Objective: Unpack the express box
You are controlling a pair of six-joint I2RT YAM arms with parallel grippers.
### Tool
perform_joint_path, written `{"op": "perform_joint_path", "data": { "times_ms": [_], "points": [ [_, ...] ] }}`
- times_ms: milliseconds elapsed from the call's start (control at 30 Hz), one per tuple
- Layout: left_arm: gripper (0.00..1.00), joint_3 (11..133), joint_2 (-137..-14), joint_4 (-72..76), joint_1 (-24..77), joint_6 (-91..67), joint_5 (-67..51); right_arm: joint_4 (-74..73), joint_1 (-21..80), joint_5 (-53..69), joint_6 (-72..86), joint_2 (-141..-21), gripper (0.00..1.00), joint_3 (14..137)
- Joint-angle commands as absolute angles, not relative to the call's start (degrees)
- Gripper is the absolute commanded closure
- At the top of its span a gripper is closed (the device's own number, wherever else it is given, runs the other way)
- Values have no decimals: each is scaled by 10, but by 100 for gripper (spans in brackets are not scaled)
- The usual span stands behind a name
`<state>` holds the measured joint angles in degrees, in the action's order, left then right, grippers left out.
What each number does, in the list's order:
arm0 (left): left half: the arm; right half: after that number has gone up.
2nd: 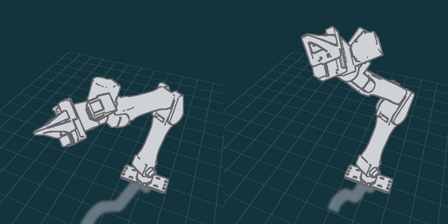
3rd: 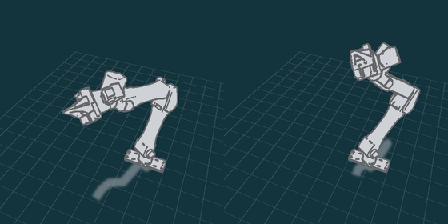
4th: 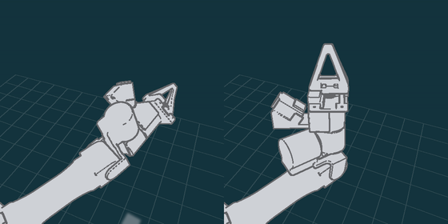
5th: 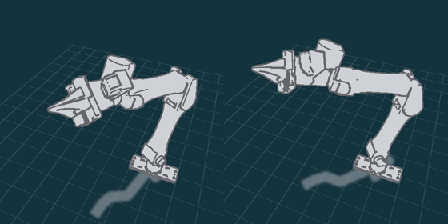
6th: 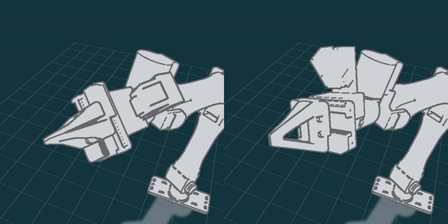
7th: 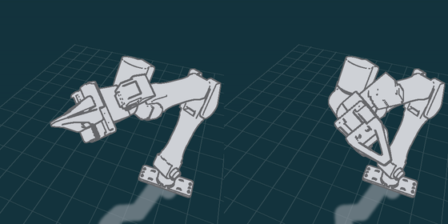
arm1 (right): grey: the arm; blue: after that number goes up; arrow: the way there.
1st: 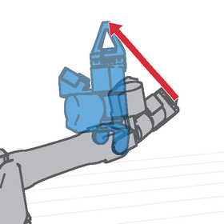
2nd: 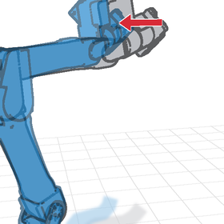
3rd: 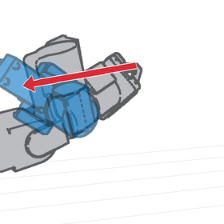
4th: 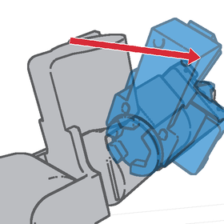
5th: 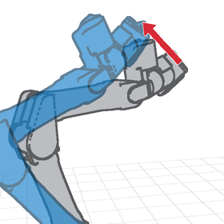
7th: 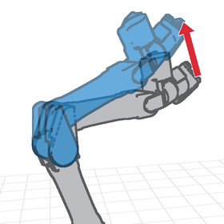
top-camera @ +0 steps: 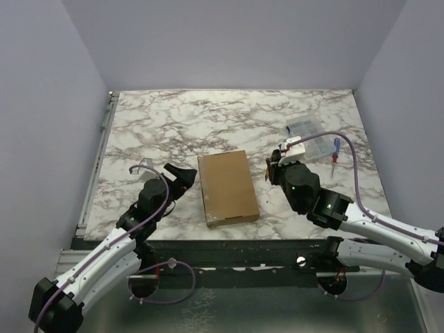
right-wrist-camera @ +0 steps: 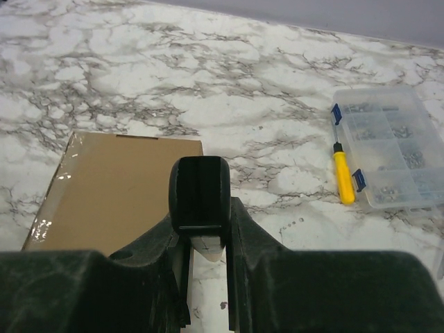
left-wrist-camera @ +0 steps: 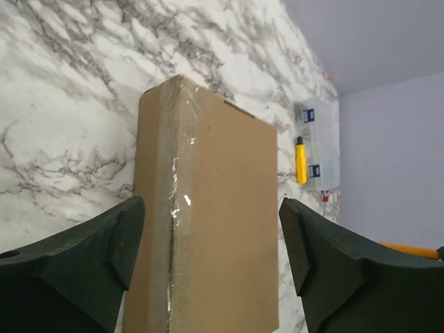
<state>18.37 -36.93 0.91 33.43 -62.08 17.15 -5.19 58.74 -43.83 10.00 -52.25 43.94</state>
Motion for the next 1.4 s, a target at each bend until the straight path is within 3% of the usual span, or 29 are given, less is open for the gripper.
{"op": "perform_joint_path", "data": {
  "times_ms": [0, 200, 433, 667, 767, 833, 933, 1100, 1267, 1367],
  "points": [
    [16, 143, -391, -54, 333, -629, 116, -17, 581, -429, 99, -540, 99, 435],
    [16, 107, -474, 129, 344, -661, -14, -33, 566, -405, 121, -554, 99, 449],
    [14, 107, -517, 246, 487, -748, 79, -65, 516, -411, 146, -566, 99, 473],
    [14, 173, -723, 447, 545, -778, 75, -57, 472, -386, 100, -564, 99, 479],
    [14, 191, -750, 475, 545, -771, 63, -58, 468, -378, 89, -555, 99, 478],
    [14, 180, -719, 465, 538, -746, 69, -49, 467, -371, 80, -546, 99, 473],
    [14, 183, -644, 337, 493, -696, 44, -44, 467, -355, 68, -536, 99, 470],
    [9, 268, -569, 97, 306, -521, -108, -24, 467, -274, 38, -516, 99, 460],
    [6, 472, -697, -58, 152, -325, -284, 61, 467, -70, -33, -542, 99, 456],
    [11, 545, -800, -63, 109, -320, -353, 128, 467, -7, -37, -580, 99, 453]
  ]
}}
